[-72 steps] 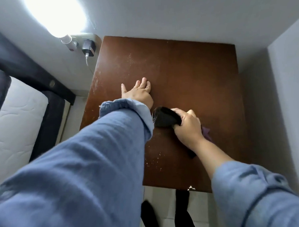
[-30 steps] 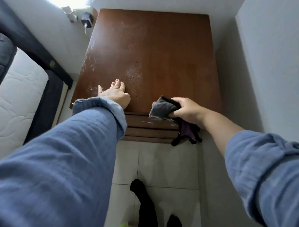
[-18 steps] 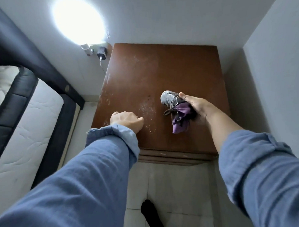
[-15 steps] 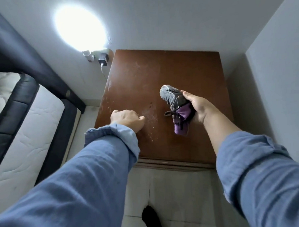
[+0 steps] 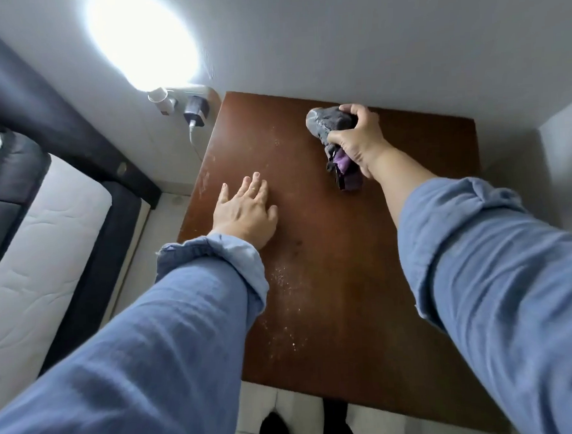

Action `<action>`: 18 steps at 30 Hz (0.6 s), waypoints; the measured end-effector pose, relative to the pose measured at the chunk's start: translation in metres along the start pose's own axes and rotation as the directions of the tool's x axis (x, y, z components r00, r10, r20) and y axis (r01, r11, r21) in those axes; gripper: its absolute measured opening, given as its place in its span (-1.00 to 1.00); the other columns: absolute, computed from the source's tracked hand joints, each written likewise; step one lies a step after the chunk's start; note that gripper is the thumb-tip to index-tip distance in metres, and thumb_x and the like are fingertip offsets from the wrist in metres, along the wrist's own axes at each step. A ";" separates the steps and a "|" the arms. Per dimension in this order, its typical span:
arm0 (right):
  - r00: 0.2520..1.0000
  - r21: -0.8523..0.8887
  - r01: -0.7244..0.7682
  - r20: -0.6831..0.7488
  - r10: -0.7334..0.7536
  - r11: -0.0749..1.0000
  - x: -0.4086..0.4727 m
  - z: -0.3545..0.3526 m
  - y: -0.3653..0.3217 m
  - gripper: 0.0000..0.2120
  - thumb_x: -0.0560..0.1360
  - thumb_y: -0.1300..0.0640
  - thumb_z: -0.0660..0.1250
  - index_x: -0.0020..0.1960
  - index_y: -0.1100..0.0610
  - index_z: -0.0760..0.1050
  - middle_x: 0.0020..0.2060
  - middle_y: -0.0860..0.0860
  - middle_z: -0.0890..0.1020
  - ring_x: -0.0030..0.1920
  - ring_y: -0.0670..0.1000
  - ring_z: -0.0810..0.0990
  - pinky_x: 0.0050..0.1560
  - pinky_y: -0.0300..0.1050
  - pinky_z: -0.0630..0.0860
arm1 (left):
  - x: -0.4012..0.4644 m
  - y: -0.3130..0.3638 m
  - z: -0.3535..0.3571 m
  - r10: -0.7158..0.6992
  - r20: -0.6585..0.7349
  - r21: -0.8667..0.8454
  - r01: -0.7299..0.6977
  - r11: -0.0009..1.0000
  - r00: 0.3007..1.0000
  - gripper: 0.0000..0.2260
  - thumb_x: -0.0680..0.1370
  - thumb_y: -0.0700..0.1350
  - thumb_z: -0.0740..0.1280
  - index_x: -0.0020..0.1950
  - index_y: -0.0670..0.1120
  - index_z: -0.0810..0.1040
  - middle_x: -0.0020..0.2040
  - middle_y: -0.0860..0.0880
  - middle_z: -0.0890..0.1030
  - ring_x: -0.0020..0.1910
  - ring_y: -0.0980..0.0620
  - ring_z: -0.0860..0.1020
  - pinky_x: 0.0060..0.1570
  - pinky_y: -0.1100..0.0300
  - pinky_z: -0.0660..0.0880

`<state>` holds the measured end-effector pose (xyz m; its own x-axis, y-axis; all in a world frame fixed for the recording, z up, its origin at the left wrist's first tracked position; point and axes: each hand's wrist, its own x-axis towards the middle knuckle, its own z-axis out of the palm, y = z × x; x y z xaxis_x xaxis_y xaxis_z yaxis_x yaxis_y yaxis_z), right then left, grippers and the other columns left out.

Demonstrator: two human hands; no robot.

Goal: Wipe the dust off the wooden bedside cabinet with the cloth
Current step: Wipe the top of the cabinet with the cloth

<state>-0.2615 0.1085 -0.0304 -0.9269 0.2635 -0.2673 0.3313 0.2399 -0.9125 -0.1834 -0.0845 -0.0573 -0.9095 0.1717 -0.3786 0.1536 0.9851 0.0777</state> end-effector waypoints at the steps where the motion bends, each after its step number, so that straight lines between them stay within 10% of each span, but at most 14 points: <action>1: 0.999 -0.085 0.037 0.001 -0.037 0.996 0.015 0.002 0.001 -0.48 0.38 0.31 0.36 0.32 0.16 0.37 0.28 0.12 0.33 -0.38 -0.19 0.53 -0.43 -0.51 0.44 | 0.006 -0.001 0.002 -0.002 -0.006 -0.008 0.002 1.000 1.000 -0.46 0.62 0.07 -0.04 0.57 -0.06 -0.03 0.59 0.01 -0.08 0.55 0.08 -0.07 0.50 -0.07 -0.17; 4: 0.998 -0.697 0.012 -0.033 -0.049 0.717 0.047 0.003 0.015 -0.49 0.42 -0.04 0.27 0.36 0.02 0.36 0.43 0.07 0.18 0.42 0.10 0.28 0.50 0.02 0.09 | 0.009 -0.006 0.012 0.008 -0.079 -0.024 -0.009 1.000 0.997 -0.44 0.60 0.07 -0.01 0.57 -0.03 -0.04 0.58 0.06 -0.08 0.55 0.11 -0.06 0.50 -0.06 -0.15; 6: 0.988 -0.840 0.047 -0.042 -0.152 0.540 0.055 0.007 0.022 -0.44 0.44 -0.09 0.17 0.42 0.00 0.30 0.51 0.07 0.10 0.54 0.13 -0.02 0.46 0.26 -0.19 | 0.008 -0.007 0.016 0.021 -0.107 -0.036 -0.025 0.999 0.994 -0.43 0.59 0.08 0.00 0.57 -0.01 -0.05 0.58 0.07 -0.08 0.55 0.11 -0.07 0.51 -0.04 -0.15; 10: 0.875 -0.748 0.440 0.232 -0.425 0.497 0.066 0.014 0.044 -0.45 0.51 0.01 0.16 0.49 0.08 0.23 0.47 0.15 0.27 0.44 0.18 0.28 0.45 0.08 0.18 | 0.007 -0.007 0.018 0.024 -0.096 -0.031 -0.027 0.999 0.995 -0.41 0.57 0.09 0.01 0.57 -0.01 -0.07 0.58 0.07 -0.09 0.55 0.11 -0.09 0.51 -0.05 -0.18; 18: 0.884 -0.685 0.416 0.150 -0.443 0.599 0.100 0.030 0.042 -0.55 0.53 0.22 0.15 0.41 0.08 0.35 0.35 0.04 0.45 0.35 0.07 0.41 0.33 -0.16 0.26 | 0.012 -0.010 0.015 0.024 -0.056 -0.046 -0.027 0.999 0.998 -0.40 0.55 0.05 -0.05 0.57 0.01 -0.14 0.57 0.07 -0.16 0.54 0.12 -0.16 0.50 -0.06 -0.23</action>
<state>-0.3456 0.1171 -0.1046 -0.9925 -0.0136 0.1215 -0.0667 0.8928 -0.4454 -0.1898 -0.0919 -0.0766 -0.9256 0.1948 -0.3246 0.1603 0.9785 0.1300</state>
